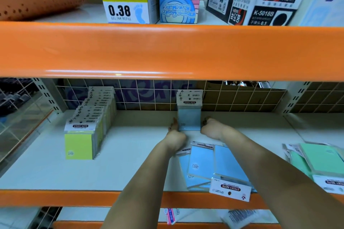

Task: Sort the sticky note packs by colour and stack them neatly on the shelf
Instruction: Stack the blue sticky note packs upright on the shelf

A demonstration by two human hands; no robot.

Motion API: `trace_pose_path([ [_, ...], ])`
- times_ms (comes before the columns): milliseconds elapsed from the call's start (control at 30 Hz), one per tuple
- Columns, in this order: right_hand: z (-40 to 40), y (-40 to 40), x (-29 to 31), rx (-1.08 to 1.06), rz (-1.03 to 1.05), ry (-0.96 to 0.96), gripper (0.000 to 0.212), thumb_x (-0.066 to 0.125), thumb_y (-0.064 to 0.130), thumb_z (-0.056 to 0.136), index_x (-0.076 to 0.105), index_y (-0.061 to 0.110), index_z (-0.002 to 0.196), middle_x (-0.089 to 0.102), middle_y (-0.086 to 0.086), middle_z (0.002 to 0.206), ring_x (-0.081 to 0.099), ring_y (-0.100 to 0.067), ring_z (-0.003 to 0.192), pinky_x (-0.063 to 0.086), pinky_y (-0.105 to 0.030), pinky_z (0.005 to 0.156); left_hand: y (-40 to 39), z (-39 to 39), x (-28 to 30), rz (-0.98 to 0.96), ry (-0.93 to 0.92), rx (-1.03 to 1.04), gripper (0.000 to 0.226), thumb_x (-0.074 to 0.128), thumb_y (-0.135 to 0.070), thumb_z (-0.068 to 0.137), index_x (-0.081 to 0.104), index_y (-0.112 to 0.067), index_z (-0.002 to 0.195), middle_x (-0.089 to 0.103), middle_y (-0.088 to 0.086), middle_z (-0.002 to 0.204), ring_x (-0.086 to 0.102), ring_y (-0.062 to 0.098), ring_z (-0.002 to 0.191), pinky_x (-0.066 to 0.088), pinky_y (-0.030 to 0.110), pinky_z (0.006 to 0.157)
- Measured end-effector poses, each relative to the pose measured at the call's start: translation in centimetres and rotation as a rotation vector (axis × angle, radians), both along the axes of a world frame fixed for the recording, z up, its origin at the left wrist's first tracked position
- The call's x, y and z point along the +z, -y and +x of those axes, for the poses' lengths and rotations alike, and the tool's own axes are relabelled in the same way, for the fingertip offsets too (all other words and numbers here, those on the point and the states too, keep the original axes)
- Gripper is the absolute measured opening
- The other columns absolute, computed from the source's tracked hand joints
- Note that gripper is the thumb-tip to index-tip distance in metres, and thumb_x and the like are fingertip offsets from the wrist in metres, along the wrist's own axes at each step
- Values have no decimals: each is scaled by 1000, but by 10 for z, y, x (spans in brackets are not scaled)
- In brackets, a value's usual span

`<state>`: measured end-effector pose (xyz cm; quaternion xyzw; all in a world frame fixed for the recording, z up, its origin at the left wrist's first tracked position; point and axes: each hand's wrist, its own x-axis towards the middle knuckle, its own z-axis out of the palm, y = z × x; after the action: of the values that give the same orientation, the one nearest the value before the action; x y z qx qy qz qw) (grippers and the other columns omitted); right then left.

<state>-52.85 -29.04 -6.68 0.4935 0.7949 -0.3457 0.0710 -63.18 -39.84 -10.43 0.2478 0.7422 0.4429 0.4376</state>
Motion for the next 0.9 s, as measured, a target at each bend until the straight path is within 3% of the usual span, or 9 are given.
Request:
trace_pose_path([
  [100, 2, 1, -2, 7, -12, -17, 46, 47, 10, 91, 39, 5, 136, 54, -13, 120, 54, -26, 103, 42, -29, 77, 8, 0, 10, -7, -26, -21, 80, 41, -3, 91, -2, -33, 153, 33, 4, 150, 57, 18, 107, 52, 20, 80],
  [200, 4, 7, 0, 46, -32, -17, 46, 49, 13, 90, 39, 7, 135, 54, -10, 119, 54, -26, 107, 46, -34, 84, 18, 2, 20, -18, -75, -12, 64, 43, -7, 93, 19, -24, 150, 56, 5, 114, 53, 13, 72, 43, 22, 51],
  [267, 7, 10, 2, 74, -25, -21, 54, 52, 17, 90, 35, 9, 140, 53, -10, 127, 53, -28, 113, 46, -35, 90, 28, 7, 28, -49, -127, 15, 53, 44, -13, 93, 31, -18, 145, 57, 8, 110, 56, 20, 80, 44, 25, 58],
  [367, 20, 14, 11, 89, 34, -34, 62, 52, 20, 93, 25, 12, 149, 41, -10, 146, 46, -29, 127, 40, -29, 92, 42, 14, 33, -107, -273, 29, 46, 45, -17, 93, 41, -14, 139, 50, 9, 133, 59, 28, 105, 47, 27, 78],
  [433, 33, 12, 18, 112, 75, -43, 64, 51, 22, 95, 22, 14, 151, 34, -8, 152, 43, -29, 131, 41, -32, 98, 49, 18, 37, -113, -388, 33, 39, 47, -19, 91, 50, -14, 129, 52, 8, 130, 60, 29, 103, 49, 30, 83],
  [600, 72, 6, 41, 191, 142, 71, 40, 55, 31, 93, 53, 13, 129, 55, -6, 127, 54, -24, 114, 45, -33, 91, 56, 44, 53, -116, -612, -15, 5, 53, -24, 86, 56, -20, 86, 65, 4, 101, 59, 26, 96, 45, 31, 76],
  [733, 95, 10, 45, 276, 60, 103, 45, 71, 54, 76, 69, 18, 102, 68, 2, 109, 62, -20, 103, 50, -35, 91, 53, 75, 62, -176, -577, -185, 12, 58, -31, 85, 55, -20, 87, 65, 5, 103, 59, 25, 95, 48, 31, 79],
  [833, 101, 19, 47, 329, 24, 121, 67, 79, 49, 72, 58, 20, 128, 58, 4, 127, 54, -14, 115, 41, -26, 95, 51, 92, 61, -223, -602, -292, 30, 64, -45, 80, 58, -19, 95, 65, 4, 105, 60, 23, 96, 46, 31, 76],
  [900, 101, 22, 45, 347, 37, 117, 81, 82, 50, 65, 52, 24, 136, 50, 5, 138, 47, -16, 126, 38, -30, 104, 50, 99, 60, -258, -626, -339, 44, 69, -53, 74, 61, -16, 97, 67, 6, 105, 62, 24, 98, 47, 32, 76],
])
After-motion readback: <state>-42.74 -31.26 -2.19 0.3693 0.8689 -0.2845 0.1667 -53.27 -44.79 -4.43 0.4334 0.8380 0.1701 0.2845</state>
